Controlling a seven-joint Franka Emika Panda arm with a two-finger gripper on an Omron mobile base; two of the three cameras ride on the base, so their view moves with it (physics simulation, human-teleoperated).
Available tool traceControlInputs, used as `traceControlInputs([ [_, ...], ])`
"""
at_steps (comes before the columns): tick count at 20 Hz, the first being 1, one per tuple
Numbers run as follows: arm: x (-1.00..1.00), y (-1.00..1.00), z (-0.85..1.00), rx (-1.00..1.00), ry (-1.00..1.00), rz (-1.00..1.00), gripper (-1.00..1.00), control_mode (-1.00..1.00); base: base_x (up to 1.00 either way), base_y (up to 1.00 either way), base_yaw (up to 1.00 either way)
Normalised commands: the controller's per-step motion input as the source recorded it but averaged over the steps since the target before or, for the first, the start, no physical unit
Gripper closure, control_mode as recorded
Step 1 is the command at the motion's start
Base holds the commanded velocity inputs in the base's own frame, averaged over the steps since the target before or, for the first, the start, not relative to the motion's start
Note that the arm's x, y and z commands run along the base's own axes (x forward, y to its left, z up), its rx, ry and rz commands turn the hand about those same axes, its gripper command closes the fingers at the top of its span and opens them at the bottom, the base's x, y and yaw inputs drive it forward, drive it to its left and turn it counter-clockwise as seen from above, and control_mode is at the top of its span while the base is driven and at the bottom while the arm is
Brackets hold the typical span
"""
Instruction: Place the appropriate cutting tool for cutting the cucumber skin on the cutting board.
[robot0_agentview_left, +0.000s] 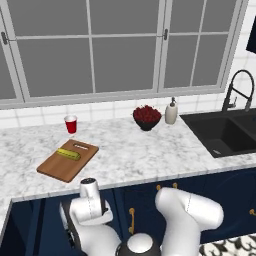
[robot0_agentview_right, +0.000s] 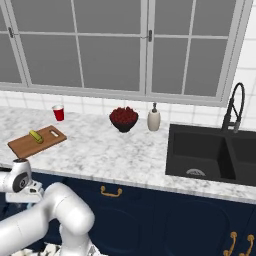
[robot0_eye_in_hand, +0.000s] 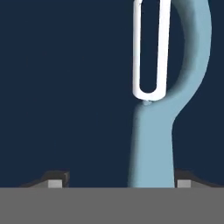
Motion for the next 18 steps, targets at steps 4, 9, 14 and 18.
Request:
traceControlInputs([
  [4, -0.24, 0.0, -0.41, 0.05, -0.02, 0.0, 1.0, -1.0, 0.0, 0.0, 0.0],
  [9, -0.46, 0.31, -0.01, 0.02, -0.01, 0.01, 1.0, -1.0, 0.0, 0.0, 0.0],
  [14, -0.63, 0.41, 0.56, 0.0, 0.0, 0.0, 1.0, -1.0, 0.0, 0.0, 0.0],
  [18, -0.64, 0.05, 1.0, 0.0, 0.0, 0.0, 1.0, -1.0, 0.0, 0.0, 0.0],
])
